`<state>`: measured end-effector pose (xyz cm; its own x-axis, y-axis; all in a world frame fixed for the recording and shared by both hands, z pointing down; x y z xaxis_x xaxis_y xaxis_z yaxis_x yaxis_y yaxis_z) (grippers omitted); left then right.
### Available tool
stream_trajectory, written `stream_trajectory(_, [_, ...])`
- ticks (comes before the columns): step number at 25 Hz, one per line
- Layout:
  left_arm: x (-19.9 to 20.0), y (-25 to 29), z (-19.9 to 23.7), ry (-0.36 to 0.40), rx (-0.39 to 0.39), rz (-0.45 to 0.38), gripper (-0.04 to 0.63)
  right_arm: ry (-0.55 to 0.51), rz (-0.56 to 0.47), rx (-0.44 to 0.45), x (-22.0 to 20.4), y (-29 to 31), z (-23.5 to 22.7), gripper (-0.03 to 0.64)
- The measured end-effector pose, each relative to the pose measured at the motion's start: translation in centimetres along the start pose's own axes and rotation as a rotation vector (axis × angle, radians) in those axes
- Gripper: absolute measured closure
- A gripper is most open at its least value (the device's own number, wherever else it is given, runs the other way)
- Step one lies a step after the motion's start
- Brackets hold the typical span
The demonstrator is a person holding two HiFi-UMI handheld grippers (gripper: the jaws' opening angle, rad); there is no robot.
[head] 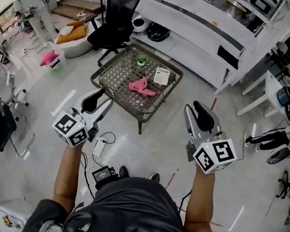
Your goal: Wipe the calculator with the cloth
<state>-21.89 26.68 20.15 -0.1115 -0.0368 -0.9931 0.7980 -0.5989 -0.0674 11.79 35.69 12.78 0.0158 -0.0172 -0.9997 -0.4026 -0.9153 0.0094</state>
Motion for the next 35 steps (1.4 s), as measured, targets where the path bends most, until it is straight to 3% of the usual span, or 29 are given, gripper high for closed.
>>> stream_trajectory(7, [-0.4, -0.8, 2.3, -0.010, -0.014, 0.000, 0.374, 0.059, -0.025, -0.028, -0.5, 1.4, 1.0, 0.497])
stream_trajectory(19, [-2.3, 0.1, 4.6, -0.054, -0.023, 0.002, 0.374, 0.048, 0.024, -0.035, -1.0, 3.3, 0.9, 0.497])
stream_trajectory(35, [-2.3, 5.5, 4.8, -0.028, 0.184, 0.036, 0.374, 0.080, 0.030, 0.138, -1.6, 10.1, -9.7, 0.497])
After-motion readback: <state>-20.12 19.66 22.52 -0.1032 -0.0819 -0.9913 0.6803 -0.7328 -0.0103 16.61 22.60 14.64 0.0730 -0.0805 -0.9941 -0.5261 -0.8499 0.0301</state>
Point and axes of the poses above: the fingertips, and each gripper's own axes: y forward along the fingers, z to its left, x out of its top, the point moved 7 cm from there along -y, backward along the fingers
